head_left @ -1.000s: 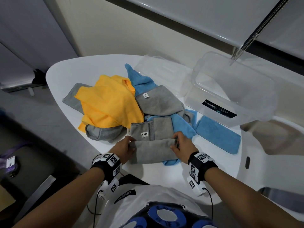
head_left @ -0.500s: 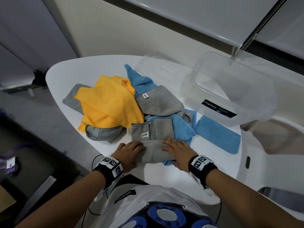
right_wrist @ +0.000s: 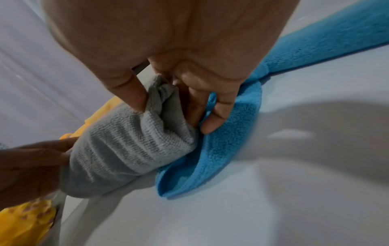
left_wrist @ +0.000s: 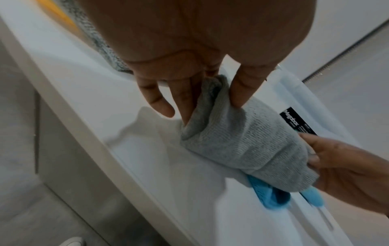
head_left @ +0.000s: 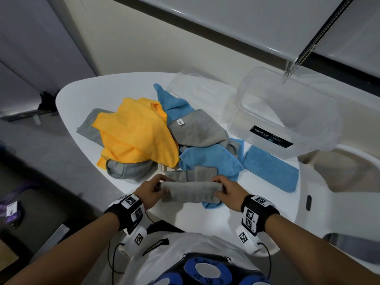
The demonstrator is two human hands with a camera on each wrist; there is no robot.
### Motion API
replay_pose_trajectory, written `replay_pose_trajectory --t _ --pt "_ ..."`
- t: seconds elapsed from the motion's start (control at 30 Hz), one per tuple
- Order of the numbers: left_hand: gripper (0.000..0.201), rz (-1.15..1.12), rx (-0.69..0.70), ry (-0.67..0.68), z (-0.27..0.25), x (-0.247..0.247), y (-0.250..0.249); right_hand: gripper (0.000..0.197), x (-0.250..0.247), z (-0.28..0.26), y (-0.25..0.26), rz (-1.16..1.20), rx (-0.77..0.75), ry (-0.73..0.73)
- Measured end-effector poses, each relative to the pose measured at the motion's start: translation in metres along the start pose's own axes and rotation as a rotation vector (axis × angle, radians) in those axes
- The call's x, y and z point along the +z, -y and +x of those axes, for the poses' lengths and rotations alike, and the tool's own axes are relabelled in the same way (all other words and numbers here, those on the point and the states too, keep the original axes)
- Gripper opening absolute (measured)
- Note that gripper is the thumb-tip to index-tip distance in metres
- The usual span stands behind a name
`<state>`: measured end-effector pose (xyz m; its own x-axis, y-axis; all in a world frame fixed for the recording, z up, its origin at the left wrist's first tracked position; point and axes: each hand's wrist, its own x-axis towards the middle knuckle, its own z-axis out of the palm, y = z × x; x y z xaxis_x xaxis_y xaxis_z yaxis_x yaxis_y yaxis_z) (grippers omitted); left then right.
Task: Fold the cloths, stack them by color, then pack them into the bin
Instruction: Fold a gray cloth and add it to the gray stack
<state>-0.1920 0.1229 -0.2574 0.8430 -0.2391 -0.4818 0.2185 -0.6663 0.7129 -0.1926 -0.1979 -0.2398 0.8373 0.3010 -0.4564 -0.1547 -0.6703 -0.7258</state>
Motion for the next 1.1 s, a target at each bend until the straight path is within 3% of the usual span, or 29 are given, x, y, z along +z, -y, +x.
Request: replay_pose_trajectory --t 0.1,0.17,0.3,0.4,0.5,0.6,0.73,0.9,1.1 --pt "0.026 -0.082 -0.012 -0.056 0.006 0.001 0.003 0.02 0.002 0.003 -0.003 0.097 0.032 -0.06" --pt "0.012 -0.094 -0.008 -0.087 0.007 0.003 0.001 0.022 0.003 0.006 -0.001 0.125 0.055 -0.071" --pt "0.007 -0.1 0.008 -0.124 0.012 0.006 0.001 0.052 -0.003 0.009 0.008 0.065 0.071 -0.016" --pt "0.024 -0.053 -0.013 -0.111 0.016 0.003 0.001 0.054 -0.005 0.013 0.009 0.007 0.055 -0.065" --pt "0.057 0.004 0.031 -0.104 0.016 -0.003 -0.005 0.049 -0.004 0.02 0.008 -0.018 0.079 -0.127" --pt "0.069 0.052 0.091 -0.146 0.018 -0.004 -0.007 0.045 -0.004 0.025 0.009 -0.042 0.082 -0.147" --pt "0.054 0.139 0.05 -0.158 0.026 -0.002 -0.006 0.032 -0.004 0.031 0.015 -0.135 0.05 -0.183" --pt "0.04 0.19 0.019 -0.131 0.035 -0.001 -0.008 0.031 -0.006 0.037 0.019 -0.265 0.015 -0.172" --pt "0.031 0.336 0.063 -0.198 0.036 -0.005 -0.014 0.054 -0.012 0.034 0.031 -0.45 0.034 -0.231"
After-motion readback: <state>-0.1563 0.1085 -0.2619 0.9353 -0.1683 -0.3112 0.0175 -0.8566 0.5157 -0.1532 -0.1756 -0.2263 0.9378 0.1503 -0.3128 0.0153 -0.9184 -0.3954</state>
